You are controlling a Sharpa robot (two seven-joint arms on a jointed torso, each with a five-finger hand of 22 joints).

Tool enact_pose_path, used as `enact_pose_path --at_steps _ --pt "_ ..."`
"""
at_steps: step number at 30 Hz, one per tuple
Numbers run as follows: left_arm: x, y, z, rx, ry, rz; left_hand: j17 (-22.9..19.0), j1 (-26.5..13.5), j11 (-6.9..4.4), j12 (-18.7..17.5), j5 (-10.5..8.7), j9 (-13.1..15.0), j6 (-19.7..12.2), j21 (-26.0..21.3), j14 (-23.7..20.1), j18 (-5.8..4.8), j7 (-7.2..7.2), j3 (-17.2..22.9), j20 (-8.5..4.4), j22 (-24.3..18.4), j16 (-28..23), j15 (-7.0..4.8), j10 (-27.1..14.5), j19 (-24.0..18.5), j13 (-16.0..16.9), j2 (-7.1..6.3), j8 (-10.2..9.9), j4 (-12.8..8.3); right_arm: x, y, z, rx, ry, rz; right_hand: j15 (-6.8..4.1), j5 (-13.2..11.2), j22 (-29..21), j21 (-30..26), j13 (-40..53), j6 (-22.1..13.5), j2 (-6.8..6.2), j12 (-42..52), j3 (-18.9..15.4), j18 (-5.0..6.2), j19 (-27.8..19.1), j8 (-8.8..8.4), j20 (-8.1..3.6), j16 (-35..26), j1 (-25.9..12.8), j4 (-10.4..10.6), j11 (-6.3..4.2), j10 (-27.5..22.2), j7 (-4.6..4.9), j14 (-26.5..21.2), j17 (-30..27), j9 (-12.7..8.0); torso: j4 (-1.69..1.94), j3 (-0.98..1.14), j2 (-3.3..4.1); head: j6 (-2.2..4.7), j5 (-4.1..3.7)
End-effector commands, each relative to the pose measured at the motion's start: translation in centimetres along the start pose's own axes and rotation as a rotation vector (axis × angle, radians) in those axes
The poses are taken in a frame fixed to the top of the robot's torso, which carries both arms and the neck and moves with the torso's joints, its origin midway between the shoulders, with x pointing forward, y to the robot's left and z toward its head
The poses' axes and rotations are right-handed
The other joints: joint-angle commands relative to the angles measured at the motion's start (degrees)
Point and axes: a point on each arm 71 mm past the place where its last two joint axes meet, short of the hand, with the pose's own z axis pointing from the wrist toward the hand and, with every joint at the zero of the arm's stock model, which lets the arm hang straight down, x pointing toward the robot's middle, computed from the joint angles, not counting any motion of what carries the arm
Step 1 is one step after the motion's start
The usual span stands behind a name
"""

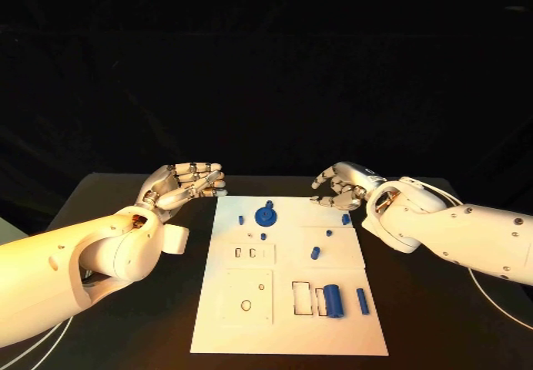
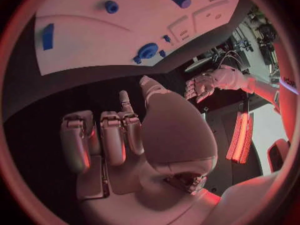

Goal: Assemble the parts on the task board

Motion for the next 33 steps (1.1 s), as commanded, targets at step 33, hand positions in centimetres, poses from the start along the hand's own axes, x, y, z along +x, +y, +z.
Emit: enact_pose_path --at_steps 33 --pt "0.0 0.2 0.1 0.002 0.014 -0.009 0.3 -0.1 0.29 -0.2 -0.31 0.0 -0.2 0.4 -0.1 0.69 0.55 0.5 -0.02 0.0 -0.3 -0.24 0.0 -0.5 0.0 -0.05 0.1 -0.1 1.5 -7.8 -3.2 0.032 0.109 0.009 -0.26 -2.2 15.1 0.3 15.1 -2.1 -3.65 0.2 1.0 -0.82 6.0 -1.58 -0.43 -0.1 4.6 -2.3 -0.03 6.0 0.02 5.4 12.7 -0.6 -0.53 0.4 -0.35 -1.01 -0.7"
